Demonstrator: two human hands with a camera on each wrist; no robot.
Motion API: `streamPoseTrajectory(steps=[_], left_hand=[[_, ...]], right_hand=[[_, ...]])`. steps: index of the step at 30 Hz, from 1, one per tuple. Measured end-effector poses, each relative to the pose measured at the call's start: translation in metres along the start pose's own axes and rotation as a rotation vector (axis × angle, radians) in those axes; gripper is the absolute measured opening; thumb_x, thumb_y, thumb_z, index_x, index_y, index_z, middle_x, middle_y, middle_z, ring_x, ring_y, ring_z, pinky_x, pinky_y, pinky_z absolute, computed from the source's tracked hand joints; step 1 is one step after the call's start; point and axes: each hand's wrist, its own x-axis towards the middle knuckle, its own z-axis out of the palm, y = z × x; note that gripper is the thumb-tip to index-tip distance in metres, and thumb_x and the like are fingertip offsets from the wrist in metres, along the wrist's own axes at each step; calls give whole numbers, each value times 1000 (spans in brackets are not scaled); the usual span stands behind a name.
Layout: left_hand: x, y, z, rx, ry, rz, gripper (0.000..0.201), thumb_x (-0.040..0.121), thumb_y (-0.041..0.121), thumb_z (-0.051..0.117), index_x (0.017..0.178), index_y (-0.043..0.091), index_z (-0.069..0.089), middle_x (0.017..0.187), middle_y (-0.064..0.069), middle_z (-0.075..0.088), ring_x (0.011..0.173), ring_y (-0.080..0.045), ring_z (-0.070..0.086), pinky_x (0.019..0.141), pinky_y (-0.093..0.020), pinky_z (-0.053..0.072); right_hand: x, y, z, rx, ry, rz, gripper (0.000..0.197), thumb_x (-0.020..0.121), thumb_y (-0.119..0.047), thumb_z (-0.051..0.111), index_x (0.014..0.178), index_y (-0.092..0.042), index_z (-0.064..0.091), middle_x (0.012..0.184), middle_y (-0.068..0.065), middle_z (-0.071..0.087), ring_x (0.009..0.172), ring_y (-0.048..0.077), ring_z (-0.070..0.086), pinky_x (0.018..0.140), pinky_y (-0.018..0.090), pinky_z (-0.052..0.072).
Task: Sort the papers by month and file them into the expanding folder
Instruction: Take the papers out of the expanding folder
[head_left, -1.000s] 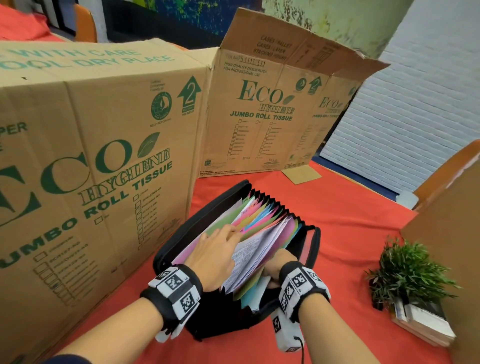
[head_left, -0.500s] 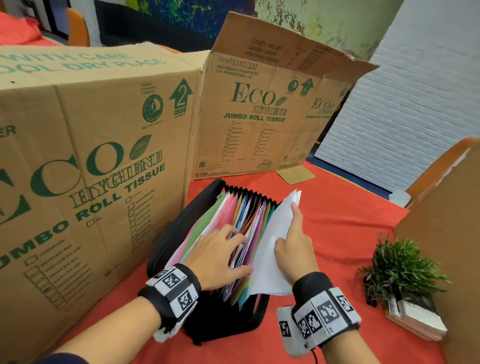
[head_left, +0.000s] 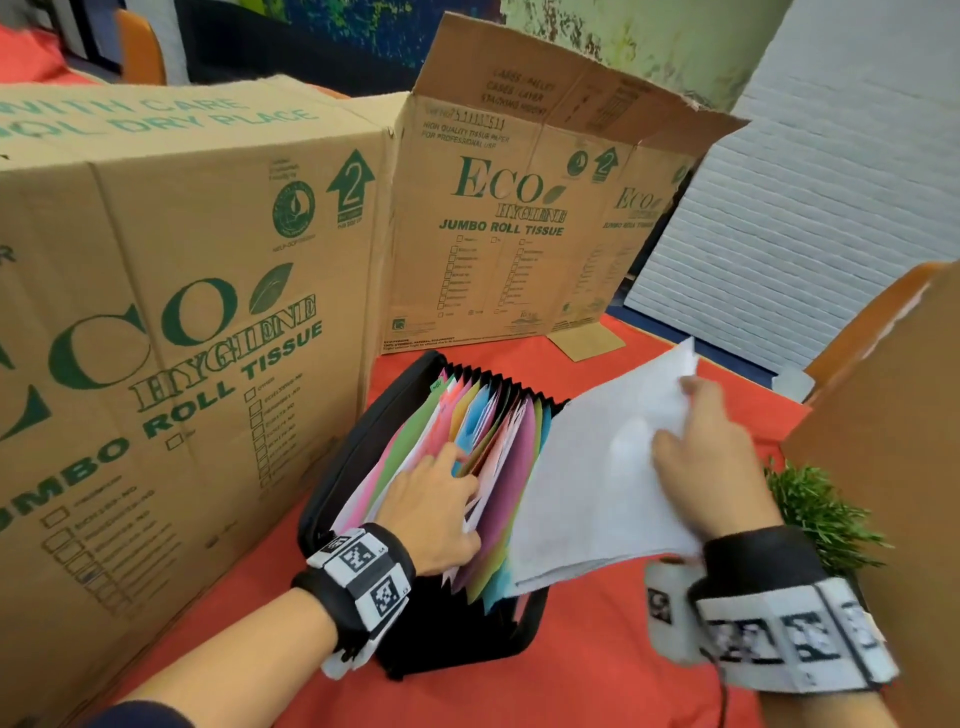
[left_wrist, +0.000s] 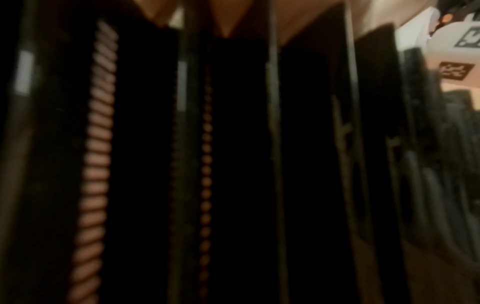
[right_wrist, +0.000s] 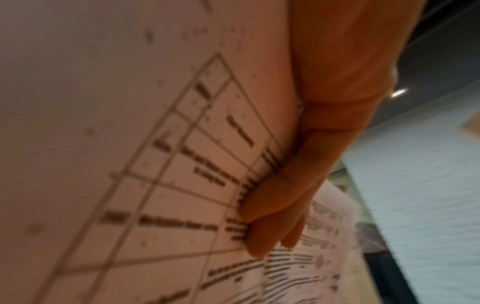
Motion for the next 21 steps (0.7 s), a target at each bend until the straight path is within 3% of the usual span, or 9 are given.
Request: streamPoseTrajectory(steps=[3, 6, 10, 12, 14, 16, 19, 20, 21], left_hand=[[0, 1, 0, 13, -13, -12, 31, 77, 44, 57, 102, 26, 65, 143, 3, 32, 110, -23, 51, 81, -35, 45], [1, 5, 1, 23, -16, -17, 27, 80, 38, 58, 103, 27, 69, 144, 3, 32, 115, -22, 48, 84, -36, 46], [5, 14, 3, 7, -13, -30, 29, 80, 23, 57, 106, 23, 70, 145, 5, 30, 119, -22, 46, 89, -38, 45], [6, 18, 6, 20, -3, -49, 29, 80, 22, 57, 106, 21, 70, 143, 5, 30, 119, -22, 47, 90, -38, 45], [7, 18, 6, 42, 16, -72, 28, 80, 23, 56, 103, 20, 71, 144, 4, 29, 119, -22, 47, 92, -40, 45], [9, 14, 6, 63, 36, -97, 28, 80, 26, 56, 102, 19, 71, 144, 4, 28, 124, -21, 42, 96, -42, 40], [8, 6, 5, 19, 142, -44, 23, 77, 27, 58, 92, 17, 72, 136, 2, 39, 123, -20, 37, 91, -44, 31], [7, 3, 5, -22, 202, -3, 20, 74, 27, 59, 83, 15, 71, 131, 2, 44, 120, -20, 39, 86, -42, 31], [5, 1, 5, -78, 256, 25, 19, 71, 27, 58, 75, 12, 70, 125, 2, 48, 116, -19, 41, 82, -40, 31]], right_hand=[[6, 44, -27, -27, 24, 206, 47, 89, -2, 52, 134, 0, 38, 127, 31, 53, 117, 44, 50, 91, 40, 38], [-2, 83, -32, -49, 36, 414, 42, 89, -2, 52, 128, 5, 39, 125, 36, 51, 115, 47, 50, 92, 44, 39], [-20, 120, -23, -136, 5, 498, 21, 88, -1, 49, 105, 10, 52, 112, 35, 57, 103, 45, 53, 75, 40, 35], [-27, 129, -24, -132, 52, 518, 21, 89, -1, 48, 106, 10, 54, 114, 35, 57, 106, 47, 52, 79, 42, 38], [-33, 124, -31, -115, 154, 489, 26, 91, -2, 46, 114, 8, 52, 114, 36, 56, 108, 49, 50, 87, 45, 40], [-40, 108, -38, -103, 245, 383, 36, 93, -3, 45, 129, 2, 45, 107, 35, 58, 104, 50, 52, 86, 47, 40], [-49, 69, -38, -86, 306, 177, 70, 90, 0, 43, 151, -20, 15, 69, 11, 52, 65, 36, 50, 67, 40, 36], [-50, 59, -35, -92, 313, 95, 75, 88, 2, 43, 152, -24, 13, 63, 7, 48, 58, 30, 45, 64, 37, 34], [-49, 51, -29, -105, 326, 9, 73, 86, 5, 44, 150, -22, 21, 64, 8, 51, 57, 30, 46, 62, 37, 34]])
